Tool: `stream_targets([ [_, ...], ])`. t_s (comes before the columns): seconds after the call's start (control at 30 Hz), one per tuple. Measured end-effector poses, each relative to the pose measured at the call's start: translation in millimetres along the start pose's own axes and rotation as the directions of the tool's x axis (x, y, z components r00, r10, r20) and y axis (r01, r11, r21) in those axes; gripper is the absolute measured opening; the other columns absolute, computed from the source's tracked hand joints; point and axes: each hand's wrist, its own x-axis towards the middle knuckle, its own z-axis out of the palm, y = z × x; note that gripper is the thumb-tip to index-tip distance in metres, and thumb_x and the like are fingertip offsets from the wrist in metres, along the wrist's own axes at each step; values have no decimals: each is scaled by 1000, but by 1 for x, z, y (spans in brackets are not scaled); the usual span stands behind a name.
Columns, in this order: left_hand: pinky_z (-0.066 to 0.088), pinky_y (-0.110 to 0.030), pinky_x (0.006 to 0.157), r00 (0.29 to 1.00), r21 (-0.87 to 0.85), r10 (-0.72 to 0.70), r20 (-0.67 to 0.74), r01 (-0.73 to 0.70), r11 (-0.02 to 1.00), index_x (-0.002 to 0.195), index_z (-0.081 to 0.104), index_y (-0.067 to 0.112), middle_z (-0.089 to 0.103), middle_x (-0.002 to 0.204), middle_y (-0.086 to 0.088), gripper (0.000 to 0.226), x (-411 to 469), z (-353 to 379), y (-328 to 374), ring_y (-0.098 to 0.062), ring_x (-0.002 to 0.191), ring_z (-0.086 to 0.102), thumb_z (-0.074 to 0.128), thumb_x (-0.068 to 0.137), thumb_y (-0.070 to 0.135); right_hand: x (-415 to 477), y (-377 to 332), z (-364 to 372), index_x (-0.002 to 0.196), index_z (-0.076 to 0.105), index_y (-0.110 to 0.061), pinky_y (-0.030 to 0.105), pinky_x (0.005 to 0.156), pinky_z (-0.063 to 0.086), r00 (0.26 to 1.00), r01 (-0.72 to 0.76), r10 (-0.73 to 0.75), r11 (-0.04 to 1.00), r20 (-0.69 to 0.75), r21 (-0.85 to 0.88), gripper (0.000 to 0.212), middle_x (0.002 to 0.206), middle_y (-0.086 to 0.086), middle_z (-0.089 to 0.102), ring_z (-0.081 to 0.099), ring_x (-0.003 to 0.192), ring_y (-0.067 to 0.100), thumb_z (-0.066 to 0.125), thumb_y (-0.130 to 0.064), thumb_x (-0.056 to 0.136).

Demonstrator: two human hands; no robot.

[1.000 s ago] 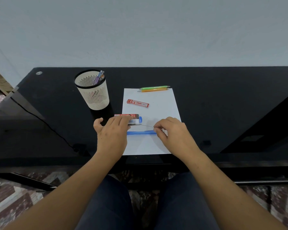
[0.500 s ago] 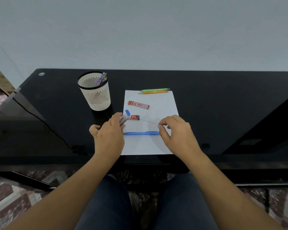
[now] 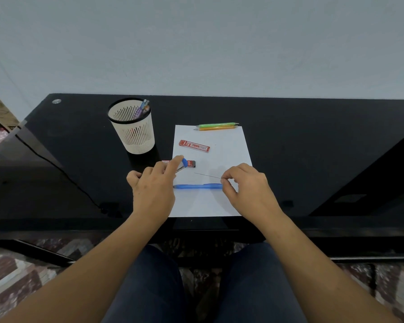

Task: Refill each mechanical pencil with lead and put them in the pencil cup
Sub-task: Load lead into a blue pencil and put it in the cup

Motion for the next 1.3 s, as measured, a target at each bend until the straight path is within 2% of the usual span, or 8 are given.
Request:
stream_targets([
  [0.13,23,-40,95,996,62,61,69,-66,996,145,24,39,54,122,7,71,8,0,0,-15,102,50,51,89,5,1,2,0,96,67,-24,34,91,47,1000,-13,13,1000,2,-18,11,101,-7,64,57,91,10,58,-28,91],
  [0.3,21,-44,102,973,72,118,197,-135,988,142,31,35,50,136,7,58,22,0,0,-16,118,47,50,93,12,1,3,-1,99,67,-23,34,95,44,1000,-18,19,1000,24,-21,14,106,-7,64,57,96,10,57,-29,92],
  [0.5,14,-41,105,961,-69,188,201,-177,982,131,47,37,50,135,13,32,20,-3,10,-11,128,40,47,99,34,0,4,0,101,67,-24,33,95,43,999,-4,4,1000,39,-20,14,107,-8,64,56,97,9,57,-30,92],
  [0.7,13,-37,103,955,-143,251,158,-229,963,114,57,37,55,125,17,19,12,-8,17,-7,124,39,45,99,37,0,6,2,104,66,-26,30,95,40,999,1,1,999,51,-35,16,109,-8,63,56,99,9,56,-31,94],
  [0.93,13,-39,101,940,-64,314,132,-308,949,120,61,40,56,124,19,26,6,-15,19,-8,124,38,44,101,36,-1,6,1,109,65,-26,32,96,38,999,-1,2,999,35,-40,19,114,-8,61,53,105,10,55,-31,94],
  [1.07,15,-40,103,945,-18,294,142,-294,955,123,60,41,57,123,19,28,5,-16,21,-9,123,38,43,101,38,-4,3,2,116,61,-29,36,95,35,999,47,-48,993,-5,-107,28,119,-6,55,49,111,14,61,-37,88],
  [1.2,12,-39,99,947,-44,307,97,-304,952,122,62,42,58,122,19,29,2,-14,25,-9,122,40,42,101,39,-4,-2,9,100,69,-27,40,84,41,990,116,-129,976,-56,-186,21,107,-2,61,56,100,20,73,-33,80],
  [1.3,17,-40,90,933,-86,359,1,-358,930,103,74,37,67,102,16,17,0,-9,26,-14,105,54,60,93,35,-5,-3,13,87,71,-25,39,77,42,977,165,-187,968,-104,-189,11,96,-3,65,59,90,21,76,-27,78],
])
